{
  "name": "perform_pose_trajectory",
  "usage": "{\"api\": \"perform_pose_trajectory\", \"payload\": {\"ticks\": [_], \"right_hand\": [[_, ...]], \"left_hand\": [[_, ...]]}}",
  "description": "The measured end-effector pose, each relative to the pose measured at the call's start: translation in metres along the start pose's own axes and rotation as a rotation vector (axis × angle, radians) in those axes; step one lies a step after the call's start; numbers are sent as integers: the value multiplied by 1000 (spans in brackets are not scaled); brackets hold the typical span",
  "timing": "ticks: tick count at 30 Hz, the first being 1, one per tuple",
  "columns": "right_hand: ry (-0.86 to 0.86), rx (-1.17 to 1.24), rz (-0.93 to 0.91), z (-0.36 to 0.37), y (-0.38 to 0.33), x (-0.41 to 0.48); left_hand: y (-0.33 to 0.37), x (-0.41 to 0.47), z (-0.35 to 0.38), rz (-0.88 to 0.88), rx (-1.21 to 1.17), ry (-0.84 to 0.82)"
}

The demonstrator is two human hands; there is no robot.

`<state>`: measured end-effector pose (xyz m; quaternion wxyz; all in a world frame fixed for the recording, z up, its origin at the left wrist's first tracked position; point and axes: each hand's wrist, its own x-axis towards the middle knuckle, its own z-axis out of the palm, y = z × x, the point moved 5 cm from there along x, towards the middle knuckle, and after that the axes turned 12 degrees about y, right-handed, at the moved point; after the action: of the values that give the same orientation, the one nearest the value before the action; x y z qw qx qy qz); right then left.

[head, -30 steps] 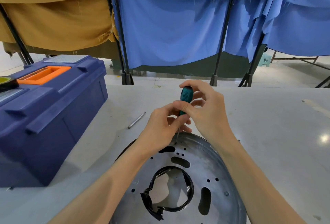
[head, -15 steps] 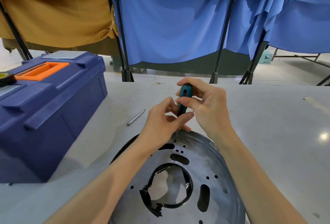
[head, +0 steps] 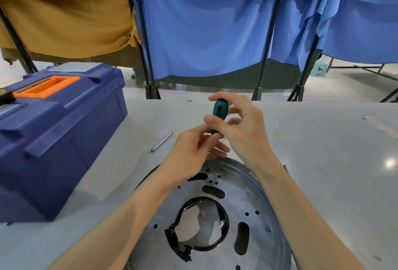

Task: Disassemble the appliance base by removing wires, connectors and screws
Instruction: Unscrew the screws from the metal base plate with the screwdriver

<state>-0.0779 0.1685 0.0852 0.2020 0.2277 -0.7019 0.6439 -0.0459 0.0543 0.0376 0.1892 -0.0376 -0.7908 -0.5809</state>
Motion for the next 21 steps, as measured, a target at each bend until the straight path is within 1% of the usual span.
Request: {"api": "perform_pose_trajectory", "payload": {"ticks": [2,5,9,13,17,21], "right_hand": [[38,22,-13,-4,-1,1],[-10,63,-2,-3,-5,-2],[-36,69,3,-3,-6,-3],[-55,116,17,-6,-5,-1],[-80,126,28,-3,-3,-1],[-49,71,4,2,-4,-3]], "left_hand": [[-2,0,1,-14,-19,16],[-3,-1,0,0,-41,66],[-3,-2,-1,-29,-89,48],[-1,-3,3,-4,-77,7],[-3,-1,1,1,-32,17],[-2,1,-1,36,21,20]]}}
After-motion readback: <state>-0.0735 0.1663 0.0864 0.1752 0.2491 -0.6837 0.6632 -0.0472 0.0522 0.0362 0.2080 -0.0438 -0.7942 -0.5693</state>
